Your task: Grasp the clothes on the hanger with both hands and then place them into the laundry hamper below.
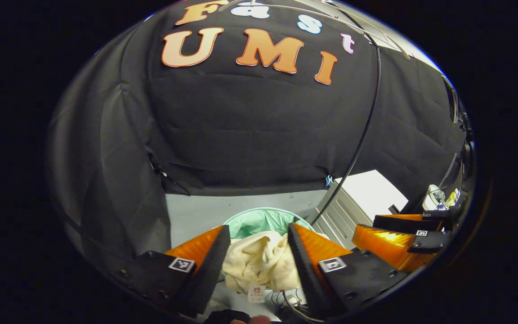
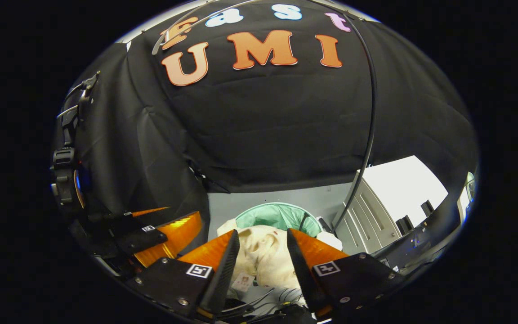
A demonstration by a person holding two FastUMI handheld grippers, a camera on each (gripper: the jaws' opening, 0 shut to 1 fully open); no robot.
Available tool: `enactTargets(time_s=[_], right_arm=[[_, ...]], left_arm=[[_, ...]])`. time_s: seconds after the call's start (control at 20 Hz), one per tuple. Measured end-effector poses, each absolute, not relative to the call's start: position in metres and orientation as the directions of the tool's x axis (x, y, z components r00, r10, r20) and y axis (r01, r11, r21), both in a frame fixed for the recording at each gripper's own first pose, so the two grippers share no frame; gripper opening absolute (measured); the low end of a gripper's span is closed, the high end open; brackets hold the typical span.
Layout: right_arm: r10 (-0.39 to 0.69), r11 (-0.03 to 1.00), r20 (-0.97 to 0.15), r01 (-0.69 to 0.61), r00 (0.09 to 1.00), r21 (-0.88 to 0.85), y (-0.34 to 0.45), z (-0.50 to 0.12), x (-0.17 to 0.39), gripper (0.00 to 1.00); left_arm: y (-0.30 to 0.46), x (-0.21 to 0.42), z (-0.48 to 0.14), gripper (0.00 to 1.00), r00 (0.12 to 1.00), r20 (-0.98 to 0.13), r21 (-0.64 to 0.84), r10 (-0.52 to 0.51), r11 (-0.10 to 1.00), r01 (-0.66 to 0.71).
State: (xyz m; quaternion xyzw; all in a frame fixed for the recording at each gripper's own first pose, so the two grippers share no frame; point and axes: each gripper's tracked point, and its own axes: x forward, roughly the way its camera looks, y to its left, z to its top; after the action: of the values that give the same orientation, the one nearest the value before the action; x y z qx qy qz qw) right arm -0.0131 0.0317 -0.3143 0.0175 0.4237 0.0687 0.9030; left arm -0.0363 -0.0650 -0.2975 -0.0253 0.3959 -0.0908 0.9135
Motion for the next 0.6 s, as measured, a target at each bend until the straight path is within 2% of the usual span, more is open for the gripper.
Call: enactTargets(time_s=[0.05, 0.1, 0.2, 0.45, 0.6], right_arm=[[0.140, 0.990, -0.764, -0.107, 0.630, 0.093, 0.032, -0.315, -0.015, 0.71], [0.138, 0.990, -0.765, -0.104, 0.629, 0.093, 0.033, -0.313, -0.016, 0.82], [0.122, 0.992, -0.767, -0.095, 0.630, 0.080, 0.030, -0.313, -0.017, 0.89], [0.116, 0.993, -0.781, -0.077, 0.613, 0.087, 0.030, -0.316, -0.026, 0.94], [0.114, 0.994, -0.760, -0.077, 0.640, 0.084, 0.030, -0.304, -0.027, 0.94]], left_arm=[[-0.064, -0.038, -0.298, 0.99, 0.669, -0.721, -0.116, -0.181, 0.983, 0.141], [-0.062, -0.039, -0.299, 1.00, 0.668, -0.723, -0.112, -0.173, 0.985, 0.133], [-0.057, -0.040, -0.299, 0.98, 0.668, -0.727, -0.113, -0.160, 0.987, 0.113], [-0.050, -0.049, -0.300, 0.98, 0.659, -0.739, -0.125, -0.142, 0.989, 0.073], [-0.049, -0.050, -0.287, 0.98, 0.687, -0.712, -0.134, -0.146, 0.988, 0.071]])
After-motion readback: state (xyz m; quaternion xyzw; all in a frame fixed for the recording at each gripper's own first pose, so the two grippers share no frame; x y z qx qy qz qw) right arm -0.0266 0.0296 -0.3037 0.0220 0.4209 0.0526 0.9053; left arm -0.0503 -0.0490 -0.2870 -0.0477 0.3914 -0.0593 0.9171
